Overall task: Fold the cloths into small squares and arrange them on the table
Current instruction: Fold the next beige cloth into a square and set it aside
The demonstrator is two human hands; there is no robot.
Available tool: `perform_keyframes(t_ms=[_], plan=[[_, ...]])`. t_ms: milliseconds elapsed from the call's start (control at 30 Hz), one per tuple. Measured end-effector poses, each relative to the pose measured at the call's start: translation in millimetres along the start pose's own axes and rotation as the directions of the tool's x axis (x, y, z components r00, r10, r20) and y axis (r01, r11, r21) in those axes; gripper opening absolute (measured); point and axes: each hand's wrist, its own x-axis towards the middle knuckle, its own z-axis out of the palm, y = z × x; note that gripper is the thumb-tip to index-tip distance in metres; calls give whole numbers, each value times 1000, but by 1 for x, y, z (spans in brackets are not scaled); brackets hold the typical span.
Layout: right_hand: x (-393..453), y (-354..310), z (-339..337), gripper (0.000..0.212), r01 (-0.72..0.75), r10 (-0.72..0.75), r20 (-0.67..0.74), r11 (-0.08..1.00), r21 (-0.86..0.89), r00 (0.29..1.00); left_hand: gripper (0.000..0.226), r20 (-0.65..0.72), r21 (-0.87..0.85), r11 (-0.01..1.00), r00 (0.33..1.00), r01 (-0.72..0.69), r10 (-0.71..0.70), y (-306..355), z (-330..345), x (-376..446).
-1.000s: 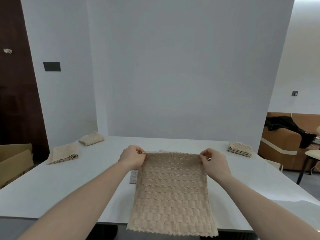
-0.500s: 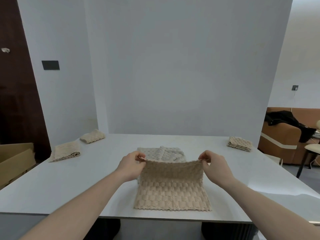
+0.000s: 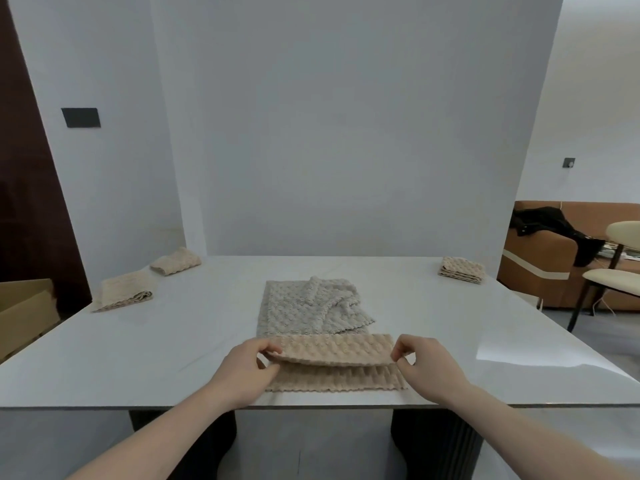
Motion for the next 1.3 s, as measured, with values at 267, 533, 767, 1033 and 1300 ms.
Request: perform_keyframes(t_ms=[267, 533, 767, 1033, 1300], plan=[[-11, 17, 18, 15, 18, -6, 134, 996, -88, 991, 30, 133, 224, 975, 991, 2, -32, -8, 15, -10], [0, 15, 24, 12, -5, 4, 49, 1000, 3, 999, 34, 27, 306, 952, 1000, 4, -13, 21, 15, -6], [25, -2, 48, 36, 35, -32, 79, 999, -33, 996, 58, 151, 300, 938, 979, -174, 133, 46, 60, 16], [19, 7, 79, 62, 6, 10, 95, 987, -161, 995, 80, 270, 495, 842, 959, -216, 87, 34, 101, 30], [21, 6, 78, 64, -2, 21, 96, 981, -192, 995, 85, 309, 488, 843, 948, -227, 77, 24, 97, 42]])
